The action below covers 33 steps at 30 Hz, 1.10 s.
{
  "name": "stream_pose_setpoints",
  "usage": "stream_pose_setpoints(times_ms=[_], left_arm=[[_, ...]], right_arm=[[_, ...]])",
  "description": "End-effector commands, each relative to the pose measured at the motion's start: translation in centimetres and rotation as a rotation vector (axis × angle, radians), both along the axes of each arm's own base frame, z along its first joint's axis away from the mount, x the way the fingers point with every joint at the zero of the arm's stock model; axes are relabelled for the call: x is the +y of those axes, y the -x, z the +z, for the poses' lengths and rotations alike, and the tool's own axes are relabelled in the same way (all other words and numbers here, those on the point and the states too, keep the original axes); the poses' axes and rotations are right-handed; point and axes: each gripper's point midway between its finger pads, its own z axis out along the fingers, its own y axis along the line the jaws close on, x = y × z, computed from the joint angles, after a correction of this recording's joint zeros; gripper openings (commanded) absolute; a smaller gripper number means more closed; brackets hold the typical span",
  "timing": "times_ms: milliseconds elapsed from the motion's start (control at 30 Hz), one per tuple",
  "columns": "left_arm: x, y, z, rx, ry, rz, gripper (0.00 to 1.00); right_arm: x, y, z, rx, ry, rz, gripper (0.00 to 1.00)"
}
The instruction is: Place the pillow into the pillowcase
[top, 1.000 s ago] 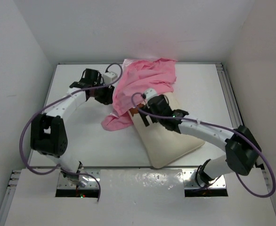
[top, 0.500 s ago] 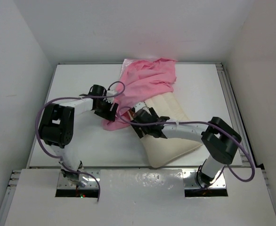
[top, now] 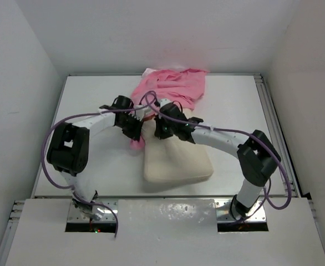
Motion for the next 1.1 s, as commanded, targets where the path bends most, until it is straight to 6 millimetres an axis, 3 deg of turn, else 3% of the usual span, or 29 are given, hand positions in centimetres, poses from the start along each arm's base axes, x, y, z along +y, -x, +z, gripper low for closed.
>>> stream_pose_setpoints(times_ms=[0,67,100,167,333,367,433,567,633,700,733,767,833,867,900,933,1000,1033,1067], left_arm=[[-3.3,0.0,9.3,-0.188,0.078,-0.193,0.0],[-4.1,-0.4,12.3,-0.26,0.083,-0.236,0.0],[-4.3,0.2,13.2,-0.265,0.079,-0.256,0.0],[-4.6,0.4,14.5,-0.287,0.08,-0.281,0.0],[-5.1,1.4,19.9,-0.352,0.038,-0.371,0.0],[-5.3,1.8,21.0,-0.374,0.02,-0.407,0.0],[-5.5,2.2,21.5,-0.387,0.002,-0.44,0.0],[-6.0,1.9,21.4,-0.397,-0.029,-0.474,0.0],[-6.2,1.3,22.1,-0.406,-0.004,-0.465,0.0],[-5.7,0.9,21.9,-0.399,0.023,-0.465,0.0],[-5.1,1.3,20.3,-0.361,0.014,-0.469,0.0],[-4.3,1.4,19.8,-0.36,0.009,-0.462,0.01],[-2.9,3.0,16.9,-0.298,-0.024,-0.474,0.1],[-2.7,3.7,16.1,-0.28,-0.03,-0.49,0.26],[-2.5,4.4,15.6,-0.267,-0.034,-0.516,0.37],[-2.3,5.0,15.5,-0.28,-0.04,-0.547,0.6],[-2.8,5.5,14.9,-0.289,-0.048,-0.579,0.78],[-3.7,5.1,15.2,-0.318,-0.041,-0.579,0.95],[-4.5,4.2,16.4,-0.358,-0.023,-0.567,0.96]], right_arm=[[4.8,-5.6,17.5,-0.291,-0.519,-0.018,0.0],[2.6,-7.9,22.3,-0.402,-0.628,-0.089,0.0],[0.9,-9.3,23.4,-0.423,-0.664,-0.157,0.0],[-0.9,-10.1,25.7,-0.472,-0.711,-0.207,0.0],[-5.2,-13.2,25.7,-0.486,-0.724,-0.347,0.0],[-5.3,-13.8,25.3,-0.47,-0.746,-0.362,0.0],[-5.3,-14.5,25.3,-0.473,-0.782,-0.361,0.0],[-3.2,-15.9,23.0,-0.418,-0.779,-0.365,0.0],[-1.9,-15.6,20.1,-0.366,-0.735,-0.374,0.0],[-0.4,-14.0,16.4,-0.309,-0.671,-0.354,0.0],[-0.5,-13.5,15.1,-0.292,-0.651,-0.373,0.0],[-1.0,-12.3,11.9,-0.244,-0.607,-0.392,0.0],[-2.1,-11.0,10.6,-0.212,-0.62,-0.431,0.0],[-3.3,-10.3,8.4,-0.187,-0.58,-0.466,0.0],[-4.5,-10.2,7.9,-0.187,-0.559,-0.491,0.0],[-5.8,-9.6,7.3,-0.168,-0.522,-0.514,0.05],[-8.7,-9.5,6.2,-0.136,-0.443,-0.556,0.22],[-9.5,-9.5,7.2,-0.149,-0.431,-0.546,0.42],[-11.0,-9.9,7.4,-0.175,-0.375,-0.508,0.54]])
